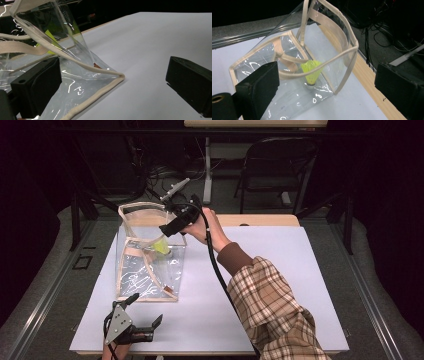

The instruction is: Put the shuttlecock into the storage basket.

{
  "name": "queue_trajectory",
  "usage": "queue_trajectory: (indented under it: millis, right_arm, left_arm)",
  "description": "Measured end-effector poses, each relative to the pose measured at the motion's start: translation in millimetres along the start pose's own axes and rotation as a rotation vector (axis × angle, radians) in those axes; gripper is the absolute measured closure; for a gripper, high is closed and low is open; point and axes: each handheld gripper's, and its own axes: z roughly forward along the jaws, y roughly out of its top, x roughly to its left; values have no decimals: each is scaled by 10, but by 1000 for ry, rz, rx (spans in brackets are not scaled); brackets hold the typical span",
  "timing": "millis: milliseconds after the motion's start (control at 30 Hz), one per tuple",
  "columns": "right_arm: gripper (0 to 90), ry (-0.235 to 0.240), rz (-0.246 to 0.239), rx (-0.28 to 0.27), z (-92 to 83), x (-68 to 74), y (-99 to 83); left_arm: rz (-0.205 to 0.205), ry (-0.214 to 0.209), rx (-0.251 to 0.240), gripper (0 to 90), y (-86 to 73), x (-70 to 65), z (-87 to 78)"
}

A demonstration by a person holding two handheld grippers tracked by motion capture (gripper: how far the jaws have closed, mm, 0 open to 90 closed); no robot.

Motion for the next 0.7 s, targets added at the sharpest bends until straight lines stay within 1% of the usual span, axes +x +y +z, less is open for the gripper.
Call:
queue_trajectory:
  millis: [33, 67, 367, 533, 700]
  right_arm:
    - [40, 1, -4, 2, -11, -8, -22]
    - [34, 4, 2, 2, -35, -27, -70]
    - [7, -6, 13, 9, -160, -102, -234]
    - [0, -11, 12, 9, -238, -113, -332]
    - [0, -6, 10, 12, -267, -112, -408]
  left_arm:
    - [0, 0, 0, 2, 0, 0, 0]
    - [0, 0, 1, 1, 0, -1, 1]
    - [6, -2, 3, 2, -3, -6, -2]
    - [5, -4, 0, 1, -3, -6, -11]
    - [4, -3, 0, 1, -6, -4, -16]
